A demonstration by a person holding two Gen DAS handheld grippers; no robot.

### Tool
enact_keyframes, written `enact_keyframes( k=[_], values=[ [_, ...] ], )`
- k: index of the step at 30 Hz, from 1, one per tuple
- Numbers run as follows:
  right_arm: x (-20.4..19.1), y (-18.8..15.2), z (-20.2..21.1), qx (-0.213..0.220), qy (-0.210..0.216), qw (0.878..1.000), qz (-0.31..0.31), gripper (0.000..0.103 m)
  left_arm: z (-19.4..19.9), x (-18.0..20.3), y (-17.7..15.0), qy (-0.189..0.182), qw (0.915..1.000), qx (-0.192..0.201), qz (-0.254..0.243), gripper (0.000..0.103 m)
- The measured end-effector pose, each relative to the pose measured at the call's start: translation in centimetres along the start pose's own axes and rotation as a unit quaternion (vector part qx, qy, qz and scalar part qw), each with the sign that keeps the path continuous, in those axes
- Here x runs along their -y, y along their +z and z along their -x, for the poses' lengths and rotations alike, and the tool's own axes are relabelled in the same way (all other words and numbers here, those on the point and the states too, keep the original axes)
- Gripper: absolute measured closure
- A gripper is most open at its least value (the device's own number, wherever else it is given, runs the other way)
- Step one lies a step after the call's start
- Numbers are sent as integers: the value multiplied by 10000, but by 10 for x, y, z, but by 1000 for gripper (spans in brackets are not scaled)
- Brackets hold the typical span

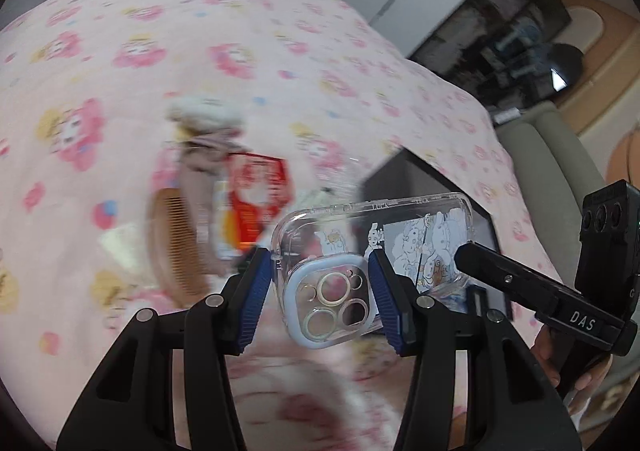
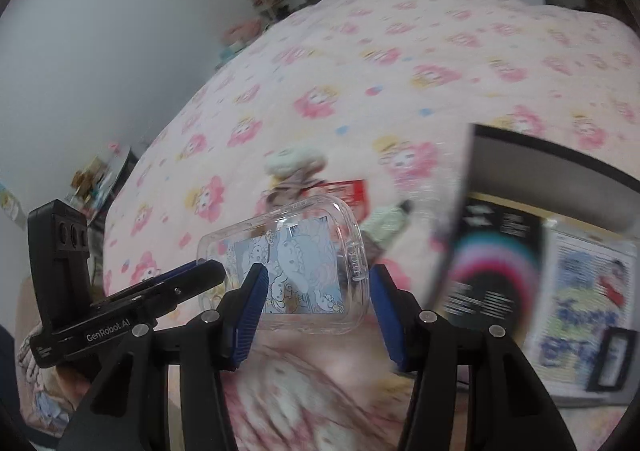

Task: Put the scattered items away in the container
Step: 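Lift the clear phone case and carry it over the black box, then lower the phone case into the box beside the Smart Devil box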

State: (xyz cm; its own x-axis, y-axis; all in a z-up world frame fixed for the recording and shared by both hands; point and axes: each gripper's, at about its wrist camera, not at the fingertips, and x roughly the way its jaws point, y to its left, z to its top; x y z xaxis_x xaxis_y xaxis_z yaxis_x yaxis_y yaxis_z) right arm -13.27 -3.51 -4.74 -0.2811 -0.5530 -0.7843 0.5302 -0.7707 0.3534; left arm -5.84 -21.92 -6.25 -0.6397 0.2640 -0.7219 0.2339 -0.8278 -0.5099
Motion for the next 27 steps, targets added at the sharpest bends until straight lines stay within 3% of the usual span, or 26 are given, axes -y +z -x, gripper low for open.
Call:
enact_keyframes(
  k=[4, 9, 12, 16, 21, 27],
  values=[
    [50, -15, 40, 231, -394, 9983, -352, 54, -24, 63, -3, -259, 9983, -162, -500, 53],
    [109, -30, 57, 255, -911, 9935, -628, 54, -80, 124, -6, -393, 9937, -519, -910, 53],
    [145, -32, 46, 40, -1197, 9895, -811, 54, -110, 141, -8, -539, 9918, -743, -895, 53],
    [179, -33, 30, -171, -1186, 9881, -962, 54, -134, 161, -11, -345, 9889, -786, -1214, 53],
    [196, -38, 27, -66, -1146, 9877, -1059, 53, -160, 172, -22, 171, 9834, -944, -1542, 53],
    [210, -48, 27, -94, -1162, 9858, -1207, 53, -177, 172, -36, 226, 9815, -1055, -1584, 52]
  ],
)
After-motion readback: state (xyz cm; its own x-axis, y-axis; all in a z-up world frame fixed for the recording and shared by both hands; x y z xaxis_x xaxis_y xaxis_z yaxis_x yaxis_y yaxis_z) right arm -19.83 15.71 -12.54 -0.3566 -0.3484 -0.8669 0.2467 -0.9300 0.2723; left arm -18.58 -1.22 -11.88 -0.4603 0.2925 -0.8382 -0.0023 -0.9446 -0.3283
